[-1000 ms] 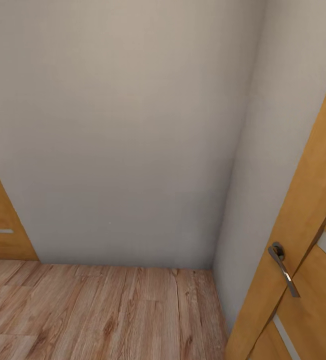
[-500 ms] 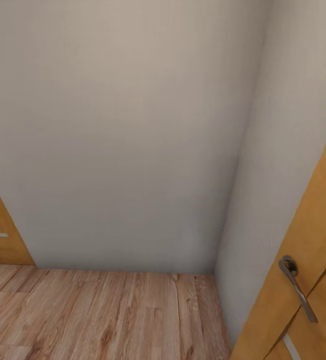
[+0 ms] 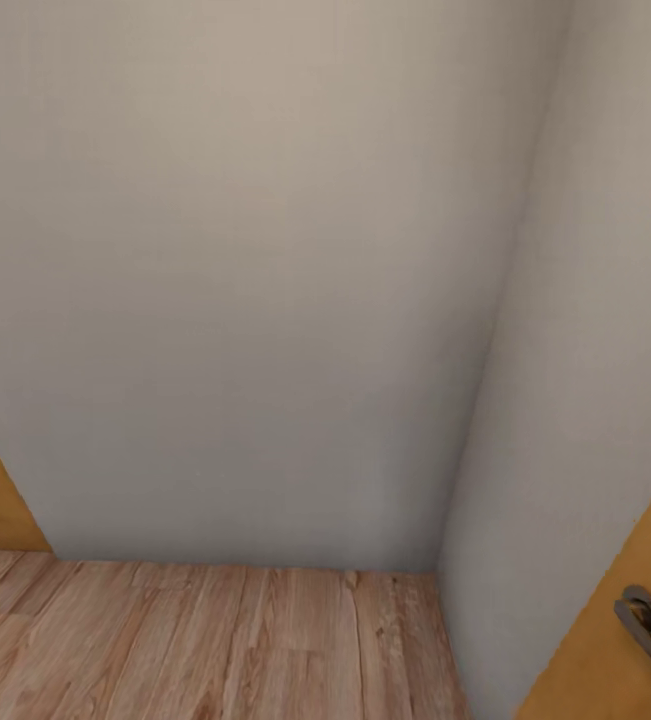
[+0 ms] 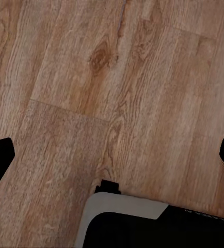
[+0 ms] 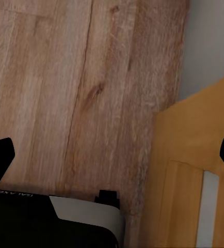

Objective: Move the two storage containers from the living room to the garage. In the garage, place one container on the floor and stack the other container on top of it (either order is fine).

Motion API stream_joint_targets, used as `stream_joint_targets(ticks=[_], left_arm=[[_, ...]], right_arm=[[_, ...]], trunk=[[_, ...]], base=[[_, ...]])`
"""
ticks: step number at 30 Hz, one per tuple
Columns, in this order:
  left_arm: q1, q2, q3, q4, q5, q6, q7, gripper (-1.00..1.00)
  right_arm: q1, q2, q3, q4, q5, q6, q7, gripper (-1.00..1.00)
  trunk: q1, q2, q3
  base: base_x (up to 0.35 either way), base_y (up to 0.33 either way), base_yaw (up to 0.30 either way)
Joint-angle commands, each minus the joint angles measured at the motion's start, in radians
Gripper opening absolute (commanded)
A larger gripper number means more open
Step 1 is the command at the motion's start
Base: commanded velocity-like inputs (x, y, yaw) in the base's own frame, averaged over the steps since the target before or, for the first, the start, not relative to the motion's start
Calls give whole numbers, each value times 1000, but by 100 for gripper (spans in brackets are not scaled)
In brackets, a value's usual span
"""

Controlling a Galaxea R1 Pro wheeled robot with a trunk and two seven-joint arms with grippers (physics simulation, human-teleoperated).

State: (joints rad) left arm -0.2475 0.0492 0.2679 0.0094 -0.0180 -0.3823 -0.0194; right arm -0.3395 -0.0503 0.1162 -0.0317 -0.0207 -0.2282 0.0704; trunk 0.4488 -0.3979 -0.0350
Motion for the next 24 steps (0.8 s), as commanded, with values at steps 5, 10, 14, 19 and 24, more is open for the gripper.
stream_joint_targets(ticks=[5,10,14,19,24], left_arm=[[-1,0,5,1,-2,-3,-2,100],[-1,0,5,1,-2,-4,-2,100],[-1,0,5,1,-2,-4,-2,100],[-1,0,5,1,-2,-4,-2,100],[-1,0,5,1,-2,-4,-2,100]], right_arm=[[-1,0,7,1,-3,-3,2,100],[-1,0,6,1,-3,-3,2,100],[-1,0,6,1,-3,-3,2,100],[-1,0,7,1,-3,-2,2,100],[-1,0,6,1,-4,-3,2,100]], trunk=[[1,-2,-2],[1,-2,-2],[1,-2,-2],[1,-2,-2],[1,-2,-2]], base=[[171,0,0],[25,0,8],[5,0,88],[1,0,145],[0,0,48]])
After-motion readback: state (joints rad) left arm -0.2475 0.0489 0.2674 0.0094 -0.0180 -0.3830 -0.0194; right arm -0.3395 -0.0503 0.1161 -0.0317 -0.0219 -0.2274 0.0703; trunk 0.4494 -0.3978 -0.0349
